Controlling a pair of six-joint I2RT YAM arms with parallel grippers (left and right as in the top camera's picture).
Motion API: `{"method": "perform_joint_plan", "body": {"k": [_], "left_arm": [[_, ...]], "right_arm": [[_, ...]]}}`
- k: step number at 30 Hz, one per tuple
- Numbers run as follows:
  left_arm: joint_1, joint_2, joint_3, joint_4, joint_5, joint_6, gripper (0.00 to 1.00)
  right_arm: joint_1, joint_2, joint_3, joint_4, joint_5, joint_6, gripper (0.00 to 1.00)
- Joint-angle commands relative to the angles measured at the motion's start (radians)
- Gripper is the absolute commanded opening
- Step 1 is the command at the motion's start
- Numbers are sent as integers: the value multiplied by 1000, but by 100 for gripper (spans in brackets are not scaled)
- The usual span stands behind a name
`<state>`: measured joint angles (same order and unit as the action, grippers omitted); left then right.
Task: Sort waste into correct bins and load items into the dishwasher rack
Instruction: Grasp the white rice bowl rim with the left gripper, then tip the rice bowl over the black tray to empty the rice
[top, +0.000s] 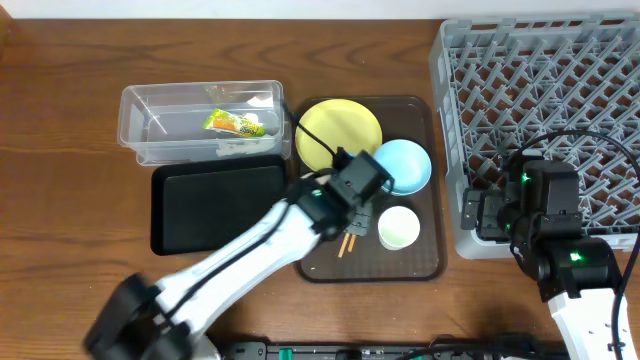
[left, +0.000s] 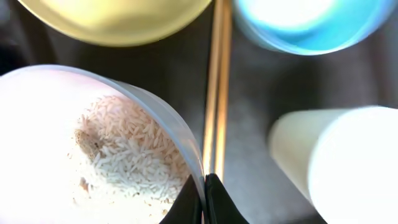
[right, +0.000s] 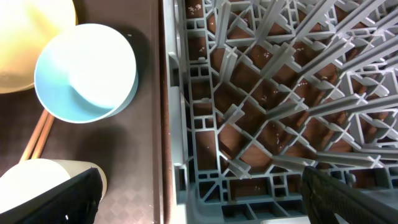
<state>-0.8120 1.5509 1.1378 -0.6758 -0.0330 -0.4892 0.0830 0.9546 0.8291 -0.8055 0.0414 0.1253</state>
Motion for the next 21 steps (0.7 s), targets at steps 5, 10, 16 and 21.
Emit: {"method": "perform_joint_plan", "body": {"k": [5,10,16,21], "left_arm": [[251,-182,-12,-96,299,144,6],[527,-181,-50,-119,655,274,6],[825,-143,-146,-116,914,429,6],[986,-54,-198,-113,1201,574,6]], "right_arm": [[9,-3,20,-7,6,-6,99],[9,-3,20,-7,7,-6,99],[9,-3,20,-7,6,-6,99],[9,-3,20,-7,6,-6,99]]}}
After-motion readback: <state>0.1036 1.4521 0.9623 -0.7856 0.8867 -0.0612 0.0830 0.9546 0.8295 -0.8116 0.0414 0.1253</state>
